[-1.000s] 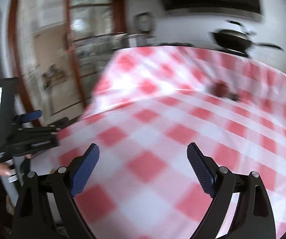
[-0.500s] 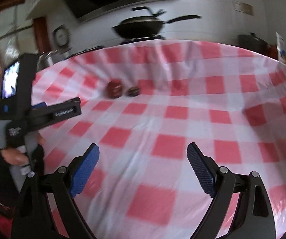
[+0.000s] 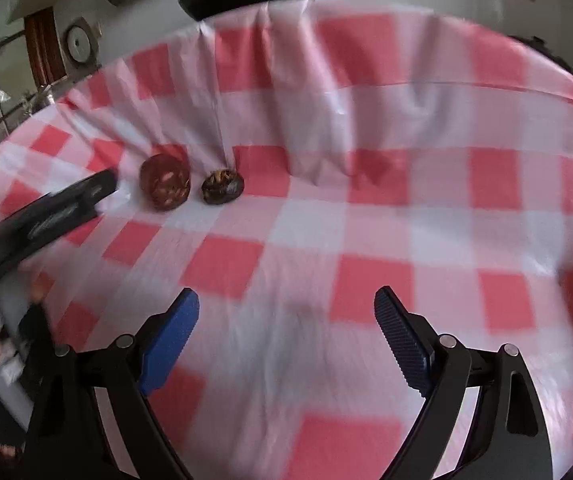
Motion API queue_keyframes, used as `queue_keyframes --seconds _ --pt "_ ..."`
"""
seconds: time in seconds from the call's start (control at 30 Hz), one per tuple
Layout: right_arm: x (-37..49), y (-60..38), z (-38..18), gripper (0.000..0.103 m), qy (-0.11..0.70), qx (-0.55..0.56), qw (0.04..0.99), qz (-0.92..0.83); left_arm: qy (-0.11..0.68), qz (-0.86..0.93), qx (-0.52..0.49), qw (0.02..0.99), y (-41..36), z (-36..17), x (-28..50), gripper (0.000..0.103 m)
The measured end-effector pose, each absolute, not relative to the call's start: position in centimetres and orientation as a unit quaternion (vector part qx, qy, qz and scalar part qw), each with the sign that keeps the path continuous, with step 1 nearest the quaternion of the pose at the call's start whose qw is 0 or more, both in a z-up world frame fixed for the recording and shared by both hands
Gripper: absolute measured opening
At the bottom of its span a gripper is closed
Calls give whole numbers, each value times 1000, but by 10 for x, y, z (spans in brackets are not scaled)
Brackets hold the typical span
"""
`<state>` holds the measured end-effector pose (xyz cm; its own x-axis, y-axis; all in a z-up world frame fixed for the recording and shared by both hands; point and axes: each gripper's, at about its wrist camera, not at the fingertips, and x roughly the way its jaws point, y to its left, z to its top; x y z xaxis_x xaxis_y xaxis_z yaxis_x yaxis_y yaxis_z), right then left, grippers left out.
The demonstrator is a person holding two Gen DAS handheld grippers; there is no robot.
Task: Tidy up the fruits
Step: 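Return both open tools to the last two fruits on the table, then grasp the dark red fruit with the left tool while right tool grasps the passion fruit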
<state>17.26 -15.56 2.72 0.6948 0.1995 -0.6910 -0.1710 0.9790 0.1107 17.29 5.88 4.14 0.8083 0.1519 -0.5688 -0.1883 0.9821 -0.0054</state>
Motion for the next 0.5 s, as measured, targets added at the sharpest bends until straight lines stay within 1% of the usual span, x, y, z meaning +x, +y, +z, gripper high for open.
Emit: queue_keyframes --seconds 0.03,0.23,0.33,0.4,0.5 --pt "188 -147 26 86 380 14 919 98 302 92 -35 948 65 39 177 101" --pt "247 -107 14 73 420 -15 901 109 318 100 -62 941 83 32 185 101" --pt "261 -95 9 72 430 -29 896 109 316 101 -60 941 84 32 186 101" --pt "268 -92 8 68 433 -28 895 106 317 100 -62 941 85 32 186 101" --pt "276 -88 7 66 433 -28 895 105 319 101 -66 940 86 32 186 101"
